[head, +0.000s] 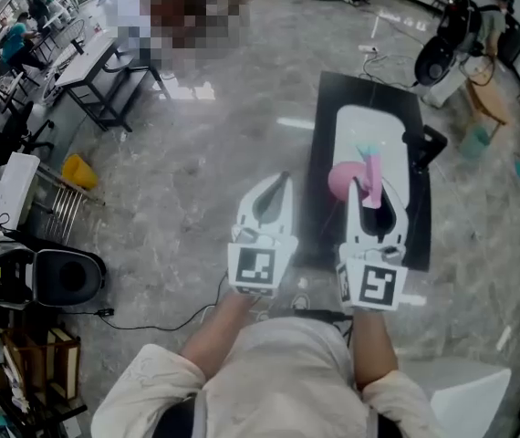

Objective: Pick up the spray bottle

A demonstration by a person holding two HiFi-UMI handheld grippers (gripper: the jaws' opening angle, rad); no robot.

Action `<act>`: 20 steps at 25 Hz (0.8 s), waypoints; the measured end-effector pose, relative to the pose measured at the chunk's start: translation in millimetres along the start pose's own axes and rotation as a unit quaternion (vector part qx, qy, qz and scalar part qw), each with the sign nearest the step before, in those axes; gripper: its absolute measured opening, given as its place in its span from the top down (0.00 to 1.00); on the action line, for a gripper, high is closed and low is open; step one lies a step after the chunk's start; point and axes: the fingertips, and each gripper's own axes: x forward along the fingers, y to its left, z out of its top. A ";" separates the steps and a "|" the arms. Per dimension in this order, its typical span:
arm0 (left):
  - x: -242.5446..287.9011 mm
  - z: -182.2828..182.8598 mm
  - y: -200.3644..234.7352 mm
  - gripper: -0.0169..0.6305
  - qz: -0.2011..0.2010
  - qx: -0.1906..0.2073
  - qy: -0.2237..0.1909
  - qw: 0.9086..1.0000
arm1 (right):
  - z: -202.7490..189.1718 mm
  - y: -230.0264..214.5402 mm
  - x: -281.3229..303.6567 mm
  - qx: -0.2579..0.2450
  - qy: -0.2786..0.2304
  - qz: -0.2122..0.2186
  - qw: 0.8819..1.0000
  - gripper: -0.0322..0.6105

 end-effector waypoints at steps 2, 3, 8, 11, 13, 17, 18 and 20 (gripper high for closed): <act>1.4 0.7 -6.5 0.97 -0.009 -0.001 -0.004 1.000 | 3.4 -5.4 -5.8 -0.005 -0.007 -0.015 1.000 0.73; 2.2 0.6 -9.8 0.97 -0.014 -0.001 -0.005 1.000 | 2.8 -7.0 -7.6 -0.007 -0.007 -0.020 1.000 0.73; 4.0 1.4 -20.6 0.97 -0.032 -0.010 -0.008 0.999 | -2.1 -8.5 -14.1 -0.017 0.000 -0.031 0.999 0.73; 3.1 1.5 -25.8 0.97 -0.038 -0.012 -0.008 0.999 | -4.9 -9.8 -19.2 -0.014 0.005 -0.035 0.999 0.73; 1.9 1.8 -28.2 0.97 -0.042 -0.011 -0.008 0.999 | -3.6 -10.9 -20.7 -0.019 0.004 -0.037 0.999 0.74; 0.4 1.7 -28.2 0.97 -0.045 -0.010 -0.008 0.999 | -3.6 -9.9 -20.6 -0.022 0.006 -0.039 0.999 0.74; 0.2 1.6 -27.7 0.97 -0.044 -0.011 -0.008 0.999 | -3.6 -9.2 -20.5 -0.022 0.006 -0.039 0.999 0.74; -0.4 2.0 -27.1 0.97 -0.044 -0.010 -0.008 0.999 | -2.9 -7.7 -20.3 -0.020 0.004 -0.037 0.999 0.74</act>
